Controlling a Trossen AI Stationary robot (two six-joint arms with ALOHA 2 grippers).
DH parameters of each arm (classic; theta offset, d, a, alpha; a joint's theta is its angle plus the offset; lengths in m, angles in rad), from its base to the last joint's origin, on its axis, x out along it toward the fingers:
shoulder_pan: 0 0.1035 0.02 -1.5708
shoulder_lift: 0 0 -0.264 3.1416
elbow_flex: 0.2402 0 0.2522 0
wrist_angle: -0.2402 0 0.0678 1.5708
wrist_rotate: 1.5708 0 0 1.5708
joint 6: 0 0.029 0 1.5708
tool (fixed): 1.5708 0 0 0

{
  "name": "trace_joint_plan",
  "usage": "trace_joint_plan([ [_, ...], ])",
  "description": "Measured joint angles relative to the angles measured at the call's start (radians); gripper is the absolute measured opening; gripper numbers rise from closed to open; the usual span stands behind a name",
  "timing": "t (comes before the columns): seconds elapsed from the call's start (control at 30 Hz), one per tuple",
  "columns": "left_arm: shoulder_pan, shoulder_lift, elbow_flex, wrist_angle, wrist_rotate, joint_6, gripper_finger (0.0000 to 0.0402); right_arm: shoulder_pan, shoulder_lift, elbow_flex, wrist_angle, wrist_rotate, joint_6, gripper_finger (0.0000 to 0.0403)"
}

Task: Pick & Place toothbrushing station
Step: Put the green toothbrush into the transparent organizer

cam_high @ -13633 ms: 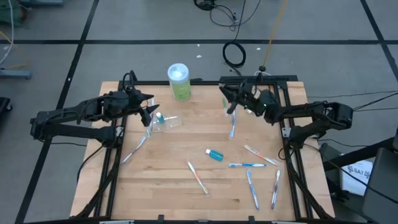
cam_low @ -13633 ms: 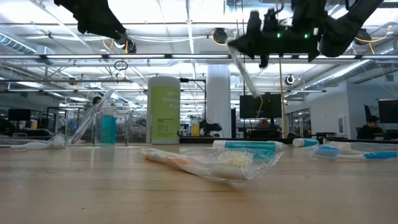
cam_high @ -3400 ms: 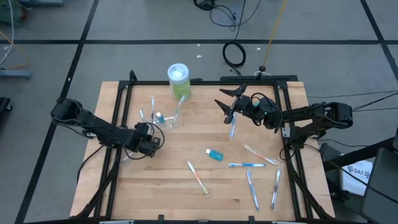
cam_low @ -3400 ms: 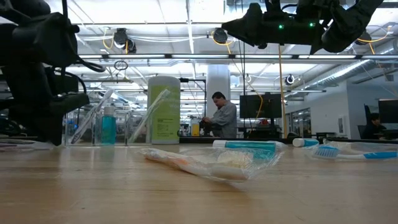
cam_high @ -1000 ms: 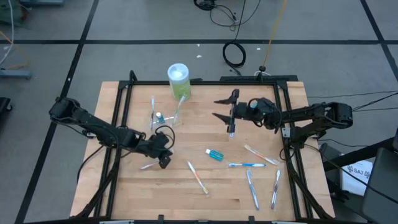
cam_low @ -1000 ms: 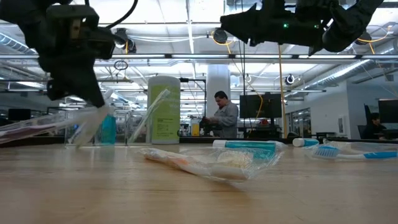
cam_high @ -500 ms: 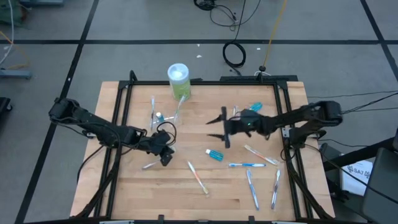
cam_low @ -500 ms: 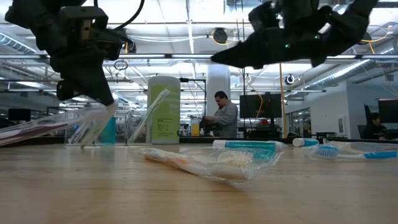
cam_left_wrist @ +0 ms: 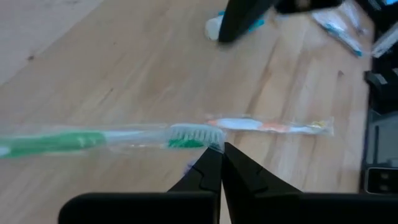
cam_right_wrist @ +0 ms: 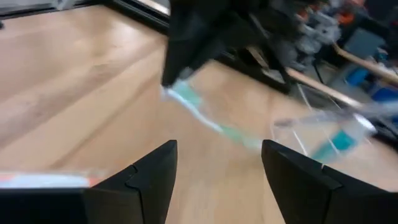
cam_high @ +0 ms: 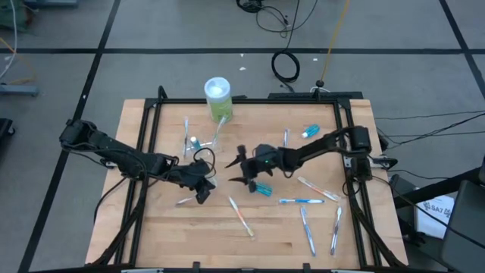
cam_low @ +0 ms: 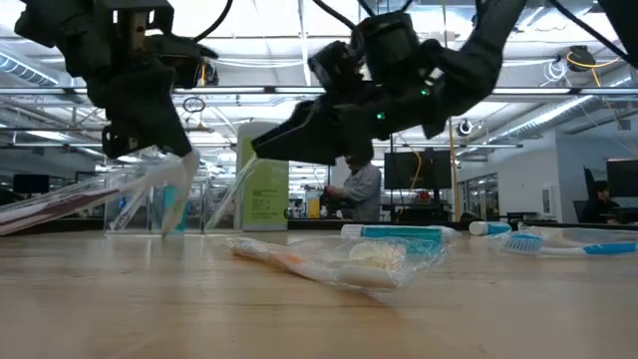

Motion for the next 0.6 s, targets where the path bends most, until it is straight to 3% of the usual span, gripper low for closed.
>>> trace_joint_plan([
  [0.23,0.003,0.000,0.000,0.089,0.019,0.050,0.0008,0.032,0.061,0.072,-0.002,-0.012,-0.089,0.0226],
  [0.6,0.002,0.000,0.000,0.274,0.029,0.175,0.0003,0.037,0.060,0.080,0.016,-0.011,-0.058,0.0226],
])
